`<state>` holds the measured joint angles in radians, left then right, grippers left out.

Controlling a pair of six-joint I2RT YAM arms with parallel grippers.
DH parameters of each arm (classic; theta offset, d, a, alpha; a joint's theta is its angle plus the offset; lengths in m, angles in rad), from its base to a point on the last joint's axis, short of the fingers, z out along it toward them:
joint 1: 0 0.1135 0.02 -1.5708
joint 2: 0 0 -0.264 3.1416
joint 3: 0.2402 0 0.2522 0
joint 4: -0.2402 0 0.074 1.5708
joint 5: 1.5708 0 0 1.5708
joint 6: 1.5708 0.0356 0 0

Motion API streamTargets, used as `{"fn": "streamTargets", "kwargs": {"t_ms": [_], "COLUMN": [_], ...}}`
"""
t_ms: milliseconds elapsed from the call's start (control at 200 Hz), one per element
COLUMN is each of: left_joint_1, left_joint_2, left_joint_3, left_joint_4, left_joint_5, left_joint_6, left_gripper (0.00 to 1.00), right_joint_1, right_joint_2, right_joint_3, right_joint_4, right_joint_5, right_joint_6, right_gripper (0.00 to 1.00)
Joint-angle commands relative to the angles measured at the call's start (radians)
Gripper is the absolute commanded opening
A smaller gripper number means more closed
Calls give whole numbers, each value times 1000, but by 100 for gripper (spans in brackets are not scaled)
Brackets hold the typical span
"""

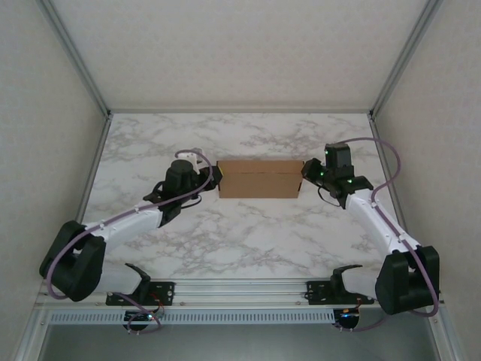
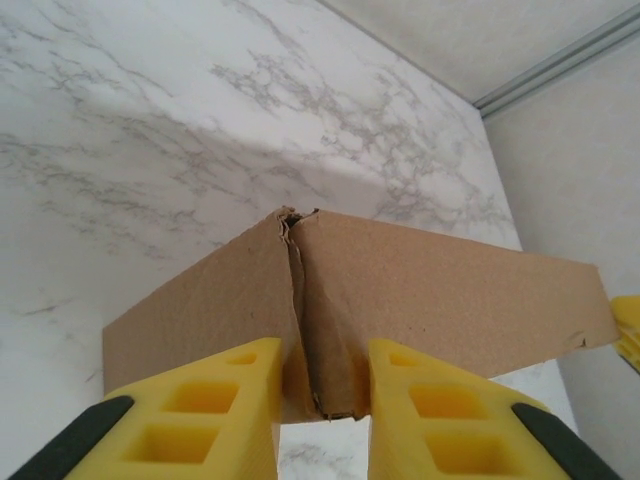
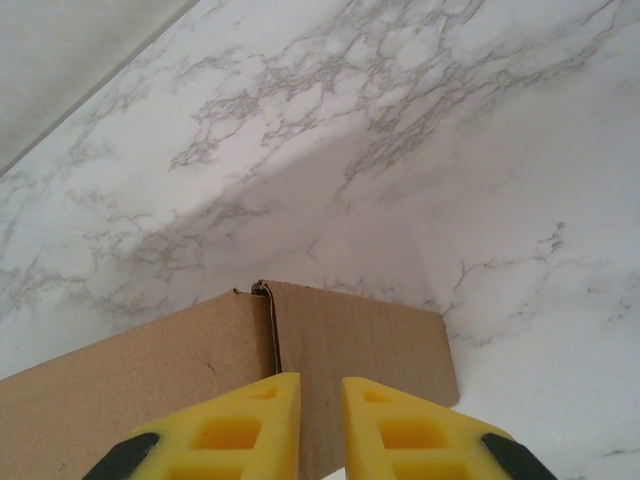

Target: Fold the paper box

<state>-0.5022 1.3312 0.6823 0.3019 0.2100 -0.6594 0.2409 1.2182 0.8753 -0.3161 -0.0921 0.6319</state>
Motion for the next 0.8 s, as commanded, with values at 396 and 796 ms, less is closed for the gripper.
{"fn": "streamTargets", "kwargs": {"t_ms": [396,796], "left_joint_1": [-21,-53], "left_joint_2": [-437,-634], "left_joint_3": [-277,-358], "left_joint_4": [-339,-460], "left_joint_5": [-69,-64], "left_joint_6": [-75,-175], "left_gripper": [27,47], "right_joint_1": [131,152], "right_joint_2": [-369,-497], "right_joint_3": [-258,-317], "right_joint_4": [-215,-289], "right_joint_5": [-55,-68], "right_joint_6": [-3,38], "right_gripper": [15,23]}}
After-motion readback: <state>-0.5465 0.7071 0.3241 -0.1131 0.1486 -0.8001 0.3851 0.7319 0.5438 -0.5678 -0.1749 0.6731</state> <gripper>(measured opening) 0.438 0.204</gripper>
